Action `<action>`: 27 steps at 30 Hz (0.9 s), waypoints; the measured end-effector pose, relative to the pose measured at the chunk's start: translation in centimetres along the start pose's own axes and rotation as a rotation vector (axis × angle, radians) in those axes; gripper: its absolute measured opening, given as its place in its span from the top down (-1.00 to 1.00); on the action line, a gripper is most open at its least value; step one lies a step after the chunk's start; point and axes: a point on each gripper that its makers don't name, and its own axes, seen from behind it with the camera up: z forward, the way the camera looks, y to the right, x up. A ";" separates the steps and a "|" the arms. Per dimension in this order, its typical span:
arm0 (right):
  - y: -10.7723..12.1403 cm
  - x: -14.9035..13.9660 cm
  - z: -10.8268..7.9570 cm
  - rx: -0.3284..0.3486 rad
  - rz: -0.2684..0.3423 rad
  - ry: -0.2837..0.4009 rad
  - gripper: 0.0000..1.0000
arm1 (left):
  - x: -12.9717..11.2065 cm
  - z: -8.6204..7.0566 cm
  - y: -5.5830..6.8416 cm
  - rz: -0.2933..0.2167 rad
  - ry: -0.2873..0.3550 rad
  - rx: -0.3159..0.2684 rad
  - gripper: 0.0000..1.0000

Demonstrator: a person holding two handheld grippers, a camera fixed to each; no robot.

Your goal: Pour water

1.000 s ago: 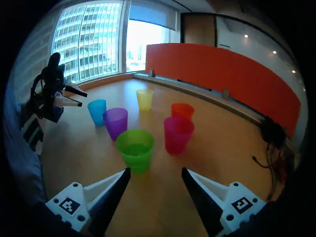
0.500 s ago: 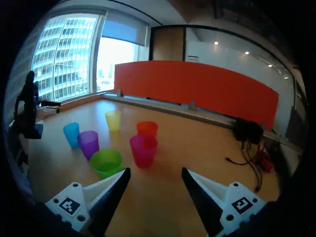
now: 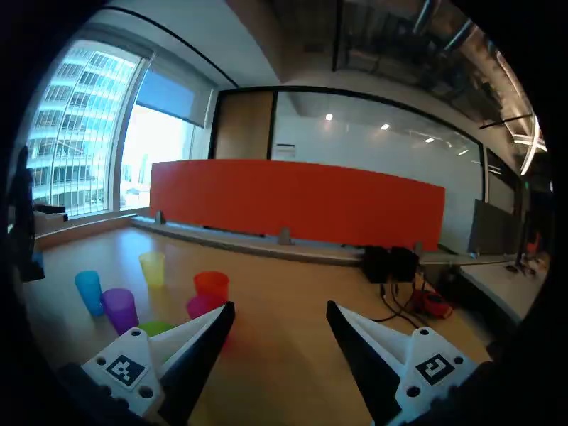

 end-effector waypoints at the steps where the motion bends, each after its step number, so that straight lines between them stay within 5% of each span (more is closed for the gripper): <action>1: 0.2 0.4 0.0 -0.016 0.003 0.015 -1.00 | 0.2 0.1 0.1 -0.014 0.009 -0.001 -0.92; 11: 1.5 3.2 -0.6 -0.148 0.009 0.128 -1.00 | 1.8 0.8 0.1 -0.077 0.063 0.020 -0.92; 27: 2.3 3.8 -1.7 -0.208 0.022 0.166 -1.00 | 1.0 1.8 0.3 -0.081 0.083 0.064 -0.92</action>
